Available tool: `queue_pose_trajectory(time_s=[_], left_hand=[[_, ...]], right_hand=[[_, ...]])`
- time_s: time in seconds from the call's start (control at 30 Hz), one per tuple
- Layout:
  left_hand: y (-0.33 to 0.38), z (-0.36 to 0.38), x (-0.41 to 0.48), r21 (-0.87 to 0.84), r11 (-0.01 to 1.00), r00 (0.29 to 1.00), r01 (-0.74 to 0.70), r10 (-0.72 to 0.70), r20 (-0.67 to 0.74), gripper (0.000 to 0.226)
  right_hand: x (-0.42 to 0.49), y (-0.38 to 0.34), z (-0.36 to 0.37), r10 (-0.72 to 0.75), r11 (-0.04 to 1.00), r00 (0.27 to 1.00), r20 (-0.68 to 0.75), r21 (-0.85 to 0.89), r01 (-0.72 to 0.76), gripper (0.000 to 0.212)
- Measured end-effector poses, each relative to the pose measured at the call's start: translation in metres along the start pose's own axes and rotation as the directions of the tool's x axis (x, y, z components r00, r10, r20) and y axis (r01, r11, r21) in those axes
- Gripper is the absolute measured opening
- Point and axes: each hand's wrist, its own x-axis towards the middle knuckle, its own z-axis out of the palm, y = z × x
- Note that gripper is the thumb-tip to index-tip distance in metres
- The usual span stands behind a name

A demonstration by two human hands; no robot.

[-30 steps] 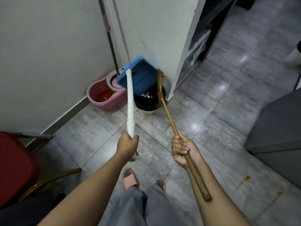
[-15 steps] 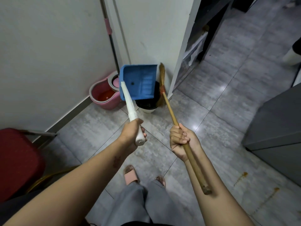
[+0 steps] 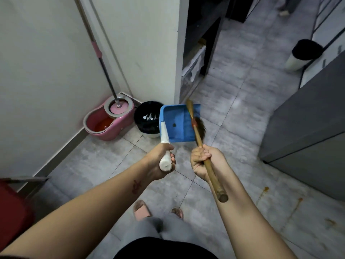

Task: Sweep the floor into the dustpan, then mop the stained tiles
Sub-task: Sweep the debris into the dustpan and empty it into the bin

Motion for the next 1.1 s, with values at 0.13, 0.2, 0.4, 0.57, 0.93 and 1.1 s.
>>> queue_pose_trajectory(time_s=[0.13, 0.2, 0.4, 0.57, 0.93, 1.1], left_hand=[[0.014, 0.028, 0.019, 0.044, 0.997, 0.996, 0.068, -0.071, 0.056, 0.016], [0.021, 0.041, 0.031, 0.066, 0.994, 0.993, 0.089, -0.094, 0.074, 0.021], [0.044, 0.082, 0.089, 0.121, 0.982, 0.979, 0.149, -0.163, 0.125, 0.027], [0.093, 0.113, 0.157, 0.174, 0.962, 0.964, 0.210, -0.234, 0.130, 0.029], [0.245, 0.189, 0.302, 0.398, 0.853, 0.924, 0.337, -0.381, 0.033, 0.014], [0.284, 0.228, 0.347, 0.423, 0.819, 0.900, 0.387, -0.435, 0.020, 0.009]], right_hand=[[0.004, -0.025, -0.011, -0.036, 0.999, 0.998, -0.049, 0.002, 0.036, 0.057], [0.008, -0.038, -0.013, -0.051, 0.999, 0.997, -0.062, 0.009, 0.052, 0.064], [0.036, -0.082, 0.001, -0.144, 0.987, 0.983, -0.118, 0.048, 0.151, 0.054], [0.080, -0.126, 0.028, -0.154, 0.983, 0.979, -0.131, 0.082, 0.165, 0.059], [0.211, -0.243, 0.135, -0.084, 0.969, 0.973, -0.214, 0.212, 0.130, 0.042], [0.253, -0.298, 0.163, -0.035, 0.977, 0.961, -0.275, 0.194, 0.092, 0.051]])
